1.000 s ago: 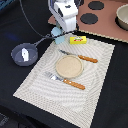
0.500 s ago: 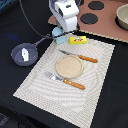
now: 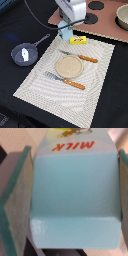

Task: Interact with the objects in diverse but meaningful ways.

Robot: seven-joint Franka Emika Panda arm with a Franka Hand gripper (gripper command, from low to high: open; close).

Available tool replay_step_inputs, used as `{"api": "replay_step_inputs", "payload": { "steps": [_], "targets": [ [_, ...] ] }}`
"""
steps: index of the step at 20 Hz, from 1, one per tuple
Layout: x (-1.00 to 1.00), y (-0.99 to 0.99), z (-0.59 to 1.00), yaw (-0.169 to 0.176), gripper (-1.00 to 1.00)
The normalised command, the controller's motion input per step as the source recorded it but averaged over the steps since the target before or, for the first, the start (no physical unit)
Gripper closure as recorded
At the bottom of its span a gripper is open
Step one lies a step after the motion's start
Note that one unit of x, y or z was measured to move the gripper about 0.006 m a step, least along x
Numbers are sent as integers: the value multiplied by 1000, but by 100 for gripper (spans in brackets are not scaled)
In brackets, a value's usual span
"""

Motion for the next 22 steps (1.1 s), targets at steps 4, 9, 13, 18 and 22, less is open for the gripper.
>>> {"api": "replay_step_inputs", "payload": {
  "steps": [4,9,13,18,22],
  "targets": [
    [188,-841,189,-37,100],
    [0,-731,-64,-28,100],
    [4,-687,-161,-39,100],
    [-26,-419,-333,-25,100],
    [1,-41,-333,0,100]
  ]
}}
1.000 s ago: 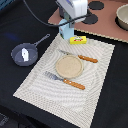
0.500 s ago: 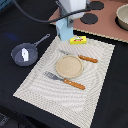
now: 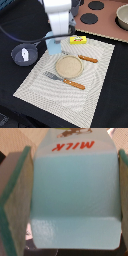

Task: Interact with the objects in diverse but meaningful ways.

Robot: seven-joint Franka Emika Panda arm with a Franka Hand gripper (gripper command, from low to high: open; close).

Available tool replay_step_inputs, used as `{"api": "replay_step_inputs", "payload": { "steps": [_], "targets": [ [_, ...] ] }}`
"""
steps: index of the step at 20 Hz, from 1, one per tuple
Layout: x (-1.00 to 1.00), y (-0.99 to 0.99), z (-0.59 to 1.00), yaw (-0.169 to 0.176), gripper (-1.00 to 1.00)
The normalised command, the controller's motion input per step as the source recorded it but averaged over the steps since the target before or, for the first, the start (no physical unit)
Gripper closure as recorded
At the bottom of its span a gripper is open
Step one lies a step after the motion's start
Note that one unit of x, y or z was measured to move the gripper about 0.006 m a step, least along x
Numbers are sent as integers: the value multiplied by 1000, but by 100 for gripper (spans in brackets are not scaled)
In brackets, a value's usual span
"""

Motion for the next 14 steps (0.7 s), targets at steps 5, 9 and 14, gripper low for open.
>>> {"api": "replay_step_inputs", "payload": {
  "steps": [5,9,14],
  "targets": [
    [69,5,-294,0,100],
    [44,79,-306,1,100],
    [4,57,-309,1,100]
  ]
}}
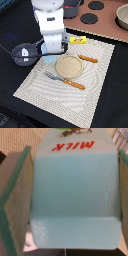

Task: Interact with the objects in diverse but meaningful ways.

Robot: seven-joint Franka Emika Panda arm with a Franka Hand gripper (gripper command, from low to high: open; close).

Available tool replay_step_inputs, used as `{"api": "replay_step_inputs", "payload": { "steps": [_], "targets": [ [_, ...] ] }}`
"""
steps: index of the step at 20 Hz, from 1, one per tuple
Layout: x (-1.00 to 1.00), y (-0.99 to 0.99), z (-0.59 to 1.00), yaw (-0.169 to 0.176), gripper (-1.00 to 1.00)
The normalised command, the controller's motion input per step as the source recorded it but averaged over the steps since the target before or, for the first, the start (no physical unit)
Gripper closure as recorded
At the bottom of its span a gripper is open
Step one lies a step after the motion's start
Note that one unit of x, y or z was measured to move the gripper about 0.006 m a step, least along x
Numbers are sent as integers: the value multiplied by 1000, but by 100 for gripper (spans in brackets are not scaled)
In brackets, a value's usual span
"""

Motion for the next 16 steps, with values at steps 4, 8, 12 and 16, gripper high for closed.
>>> {"api": "replay_step_inputs", "payload": {
  "steps": [4,8,12,16],
  "targets": [
    [0,14,-279,0,100],
    [-23,0,-123,9,100],
    [-46,14,264,16,-100],
    [-7,161,966,0,-100]
  ]
}}
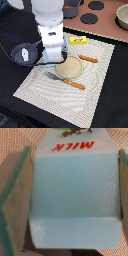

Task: Interact with the objects in diverse but meaningful ways.

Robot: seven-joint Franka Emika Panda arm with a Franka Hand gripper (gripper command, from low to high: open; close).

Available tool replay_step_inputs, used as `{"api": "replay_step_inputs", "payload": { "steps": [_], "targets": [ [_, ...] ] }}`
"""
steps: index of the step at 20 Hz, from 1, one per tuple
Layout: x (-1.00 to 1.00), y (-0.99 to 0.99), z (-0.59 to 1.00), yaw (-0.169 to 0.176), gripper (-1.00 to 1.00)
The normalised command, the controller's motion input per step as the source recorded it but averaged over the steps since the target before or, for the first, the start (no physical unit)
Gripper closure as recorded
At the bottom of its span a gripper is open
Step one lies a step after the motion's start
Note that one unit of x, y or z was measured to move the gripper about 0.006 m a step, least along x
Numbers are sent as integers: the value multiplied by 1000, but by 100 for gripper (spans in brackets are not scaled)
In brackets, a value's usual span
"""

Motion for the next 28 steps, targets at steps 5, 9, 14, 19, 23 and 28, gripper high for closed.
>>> {"api": "replay_step_inputs", "payload": {
  "steps": [5,9,14,19,23,28],
  "targets": [
    [0,195,1000,-3,-100],
    [112,44,1000,-15,-100],
    [425,42,942,-9,-100],
    [235,13,220,-83,-100],
    [107,-63,89,-43,-100],
    [-10,-67,9,-53,-100]
  ]
}}
